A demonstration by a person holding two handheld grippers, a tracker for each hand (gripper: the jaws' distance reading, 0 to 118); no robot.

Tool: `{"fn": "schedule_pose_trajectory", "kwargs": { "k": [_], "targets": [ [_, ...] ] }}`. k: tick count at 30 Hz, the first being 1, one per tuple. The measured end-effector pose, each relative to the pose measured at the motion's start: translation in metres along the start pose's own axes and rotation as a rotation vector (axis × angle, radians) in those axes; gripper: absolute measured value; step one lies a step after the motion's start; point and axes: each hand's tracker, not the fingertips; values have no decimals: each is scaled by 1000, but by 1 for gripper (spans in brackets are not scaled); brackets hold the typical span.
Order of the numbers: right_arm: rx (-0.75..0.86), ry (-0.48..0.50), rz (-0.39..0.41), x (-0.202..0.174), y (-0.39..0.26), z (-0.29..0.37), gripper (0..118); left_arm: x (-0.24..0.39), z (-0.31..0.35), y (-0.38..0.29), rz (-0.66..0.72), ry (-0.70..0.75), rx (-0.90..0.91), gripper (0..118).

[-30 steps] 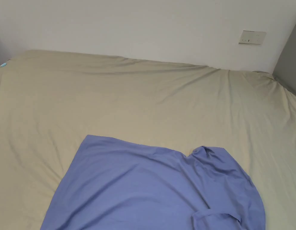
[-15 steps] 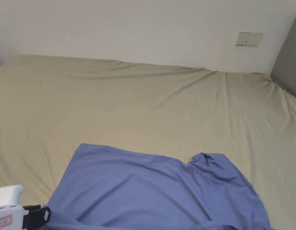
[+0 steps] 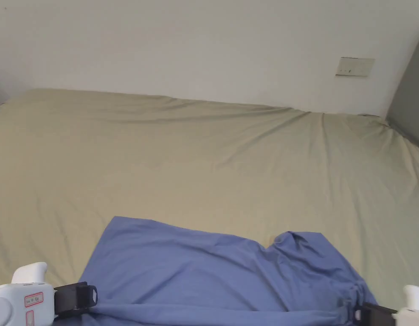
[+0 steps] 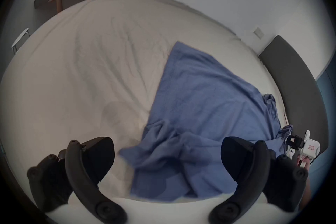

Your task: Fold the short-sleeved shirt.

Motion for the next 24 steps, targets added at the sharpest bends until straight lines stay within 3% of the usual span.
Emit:
{"fn": "schedule_pose_trajectory", "kwargs": {
  "k": [4,7,10,15,16,17,20,24],
  "targets": [
    [157,3,30,14,-15,65,96,-7,43,-21,-86,91,119,116],
    [95,-9,98,18,-30,81,96,-20,17,-27,-193,126,-28,115],
    [46,-52,155,17,-44,75,96,-17,-15,-34,-202,115,-96,115],
    [-53,-10,111,14,-55,59,96,-5,-37,-34,-186,167,-110,111],
    [-72,-17,125,10,-57,55,96,-5,-33,-32,-183,174,-105,100],
    [-82,-20,145,7,-58,50,96,-4,-24,-31,-169,174,-34,77],
    [-110,-11,210,-4,-55,27,96,-7,-17,-28,-162,125,-63,11],
    [-183,9,210,-23,-50,-17,96,9,-20,-32,-323,186,-78,10]
  ]
}}
